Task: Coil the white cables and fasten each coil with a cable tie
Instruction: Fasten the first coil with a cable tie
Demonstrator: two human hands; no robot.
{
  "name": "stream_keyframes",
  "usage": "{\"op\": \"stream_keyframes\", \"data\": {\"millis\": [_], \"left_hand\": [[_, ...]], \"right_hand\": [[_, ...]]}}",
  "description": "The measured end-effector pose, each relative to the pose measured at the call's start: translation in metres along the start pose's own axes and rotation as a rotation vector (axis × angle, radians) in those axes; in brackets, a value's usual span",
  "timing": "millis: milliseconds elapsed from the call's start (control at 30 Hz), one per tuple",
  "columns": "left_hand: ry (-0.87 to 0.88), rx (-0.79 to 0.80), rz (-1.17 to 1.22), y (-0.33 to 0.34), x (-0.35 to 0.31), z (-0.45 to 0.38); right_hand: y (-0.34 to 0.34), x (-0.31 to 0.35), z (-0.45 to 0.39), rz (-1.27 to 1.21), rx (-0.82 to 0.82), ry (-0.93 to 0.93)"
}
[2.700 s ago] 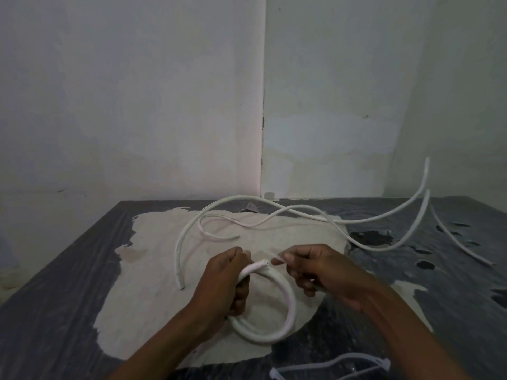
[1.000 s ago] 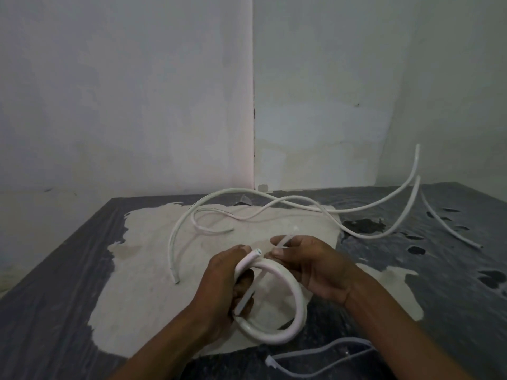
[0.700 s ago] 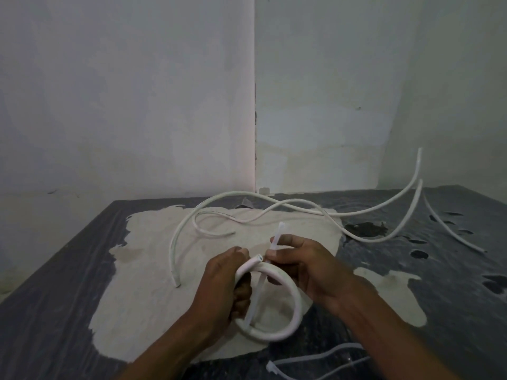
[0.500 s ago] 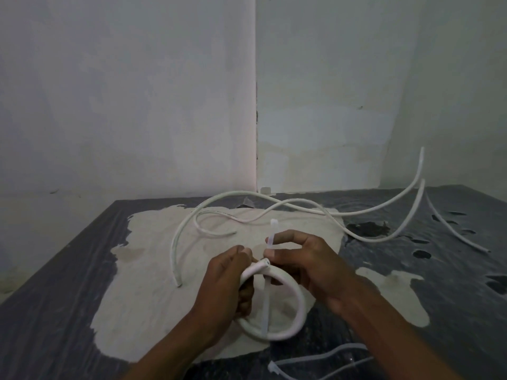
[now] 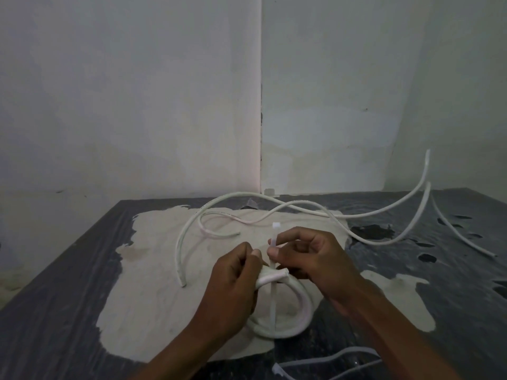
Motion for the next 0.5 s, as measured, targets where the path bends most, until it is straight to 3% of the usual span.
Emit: {"op": "stream_keyframes", "data": {"millis": [200,500], "left_hand": [[0.035,0.001,-0.086,0.001,-0.002,0.002],[0.006,0.023,-0.104,0.002,0.000,0.001]], "right_hand": [[-0.005,0.008,0.001,-0.027,-0.075,-0.080],[-0.002,-0.006,-0.003,0.006,-0.045,0.052]]}}
Point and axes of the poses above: each hand's wrist, its own z-axis away from the middle knuckle, its own y-axis out of the palm, x = y × z, the point moved 7 cm from there along -z, towards the middle knuckle, and after that the axes turned 5 degrees about z, right-handed, at the moved point
